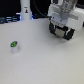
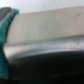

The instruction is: Open the kcup holder, insert the kcup into the holder, and close the kcup holder

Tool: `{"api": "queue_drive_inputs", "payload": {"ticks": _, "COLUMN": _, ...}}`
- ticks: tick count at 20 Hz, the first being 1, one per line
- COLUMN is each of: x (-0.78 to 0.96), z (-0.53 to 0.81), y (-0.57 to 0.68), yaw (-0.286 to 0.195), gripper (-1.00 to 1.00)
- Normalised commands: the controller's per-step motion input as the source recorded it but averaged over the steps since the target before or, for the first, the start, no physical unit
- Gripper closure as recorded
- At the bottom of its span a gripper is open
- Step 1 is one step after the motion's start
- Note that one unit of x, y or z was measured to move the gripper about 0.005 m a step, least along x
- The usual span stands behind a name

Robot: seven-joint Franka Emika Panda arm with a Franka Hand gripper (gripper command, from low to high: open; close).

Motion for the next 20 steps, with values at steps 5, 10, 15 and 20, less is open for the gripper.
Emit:
{"api": "queue_drive_inputs", "payload": {"ticks": 5, "x": 0.7, "z": 0.09, "y": -0.27, "yaw": 0.0, "gripper": 1.0}}
{"api": "queue_drive_inputs", "payload": {"ticks": 10, "x": 0.94, "z": 0.26, "y": -0.31, "yaw": -0.084, "gripper": 1.0}}
{"api": "queue_drive_inputs", "payload": {"ticks": 15, "x": 0.86, "z": 0.24, "y": -0.29, "yaw": -0.07, "gripper": 1.0}}
{"api": "queue_drive_inputs", "payload": {"ticks": 20, "x": 0.8, "z": 0.2, "y": -0.27, "yaw": -0.061, "gripper": 1.0}}
